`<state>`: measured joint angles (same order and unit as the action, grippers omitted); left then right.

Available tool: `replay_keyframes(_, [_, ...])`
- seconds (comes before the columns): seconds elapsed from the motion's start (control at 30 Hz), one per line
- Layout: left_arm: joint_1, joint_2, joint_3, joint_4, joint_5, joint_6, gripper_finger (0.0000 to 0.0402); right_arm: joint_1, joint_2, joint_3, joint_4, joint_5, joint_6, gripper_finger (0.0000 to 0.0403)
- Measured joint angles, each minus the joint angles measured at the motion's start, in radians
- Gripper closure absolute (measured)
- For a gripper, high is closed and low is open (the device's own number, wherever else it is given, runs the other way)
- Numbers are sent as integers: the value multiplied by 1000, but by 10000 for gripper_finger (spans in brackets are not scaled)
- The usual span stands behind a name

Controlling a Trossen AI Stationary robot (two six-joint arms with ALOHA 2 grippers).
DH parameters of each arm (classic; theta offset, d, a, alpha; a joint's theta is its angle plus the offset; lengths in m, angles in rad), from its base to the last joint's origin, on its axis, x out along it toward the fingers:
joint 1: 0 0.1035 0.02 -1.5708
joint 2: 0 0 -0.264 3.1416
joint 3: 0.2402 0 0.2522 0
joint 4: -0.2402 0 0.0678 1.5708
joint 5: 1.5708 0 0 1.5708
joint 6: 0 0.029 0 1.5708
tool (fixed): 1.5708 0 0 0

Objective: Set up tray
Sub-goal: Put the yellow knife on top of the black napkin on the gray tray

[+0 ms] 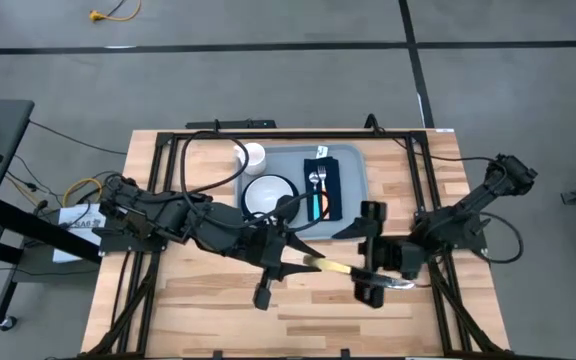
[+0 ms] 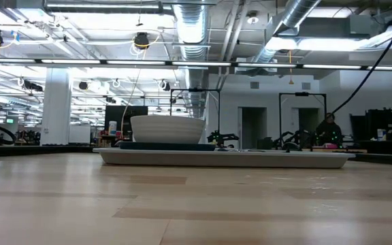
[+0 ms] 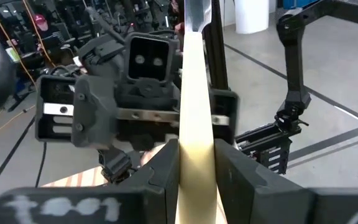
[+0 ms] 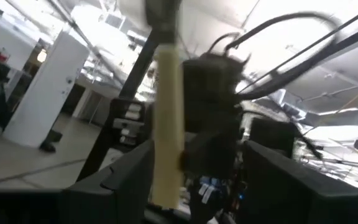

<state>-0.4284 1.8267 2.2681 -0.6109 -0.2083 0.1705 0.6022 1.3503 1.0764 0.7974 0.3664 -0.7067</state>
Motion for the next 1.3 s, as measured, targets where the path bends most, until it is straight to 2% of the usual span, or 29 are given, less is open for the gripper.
replay_keyframes(0.13, [2,0,0,-1,1,0,331,1,52,76,-40,2,0,151])
replay_keyframes(0.43, [1,1,-1,-5,0,5,331,26,80,176,-93,18,-7,153])
replay_keyframes(0.67, [1,1,-1,-5,-1,6,331,26,80,177,-95,35,-7,180])
replay_keyframes(1.0, [1,1,-1,-4,-43,34,331,34,78,177,-96,113,-22,231])
replay_keyframes(1.3, [-1,1,-1,0,-46,35,331,52,77,176,-89,138,-54,257])
